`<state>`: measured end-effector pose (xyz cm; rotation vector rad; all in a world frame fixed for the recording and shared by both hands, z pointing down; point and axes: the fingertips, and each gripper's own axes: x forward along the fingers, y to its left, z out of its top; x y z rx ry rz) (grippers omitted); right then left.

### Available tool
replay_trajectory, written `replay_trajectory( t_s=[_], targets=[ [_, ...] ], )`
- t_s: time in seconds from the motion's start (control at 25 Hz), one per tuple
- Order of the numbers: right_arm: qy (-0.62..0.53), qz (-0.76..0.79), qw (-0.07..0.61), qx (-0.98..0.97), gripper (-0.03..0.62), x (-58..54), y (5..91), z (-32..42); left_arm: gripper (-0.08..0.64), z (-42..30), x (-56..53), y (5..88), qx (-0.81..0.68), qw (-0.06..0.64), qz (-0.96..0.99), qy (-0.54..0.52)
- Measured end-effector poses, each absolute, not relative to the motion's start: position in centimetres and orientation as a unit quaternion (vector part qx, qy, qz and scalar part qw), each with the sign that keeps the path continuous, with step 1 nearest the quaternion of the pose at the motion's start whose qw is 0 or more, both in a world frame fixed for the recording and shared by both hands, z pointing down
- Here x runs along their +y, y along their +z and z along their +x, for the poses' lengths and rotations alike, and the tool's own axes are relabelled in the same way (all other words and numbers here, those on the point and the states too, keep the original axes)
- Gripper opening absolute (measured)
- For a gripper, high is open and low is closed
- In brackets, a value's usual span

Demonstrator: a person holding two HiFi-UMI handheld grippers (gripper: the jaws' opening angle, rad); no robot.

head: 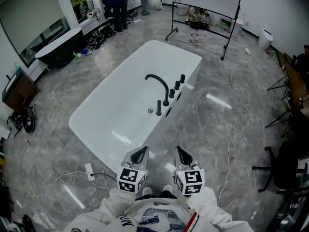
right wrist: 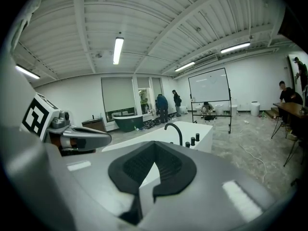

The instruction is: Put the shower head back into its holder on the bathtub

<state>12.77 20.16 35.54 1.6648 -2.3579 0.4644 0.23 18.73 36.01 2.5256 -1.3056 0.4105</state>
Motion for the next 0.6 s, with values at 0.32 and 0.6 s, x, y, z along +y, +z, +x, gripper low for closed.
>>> replay_trajectory(
  t_s=[0.32,0.6],
  targets=[
    [0.159,0.57,0.111,-0.799,0.003,20.6,35.1,9.0,-0.002,-2.0,18.5,34.4,-0.443,0.128,0.879,0.123],
    [0.143,0.591,0.112,-0.786,0.003,20.3,34.2,8.5,-0.002,-4.6,18.7,33.8,-0.442,0.116,0.882,0.115]
  ],
)
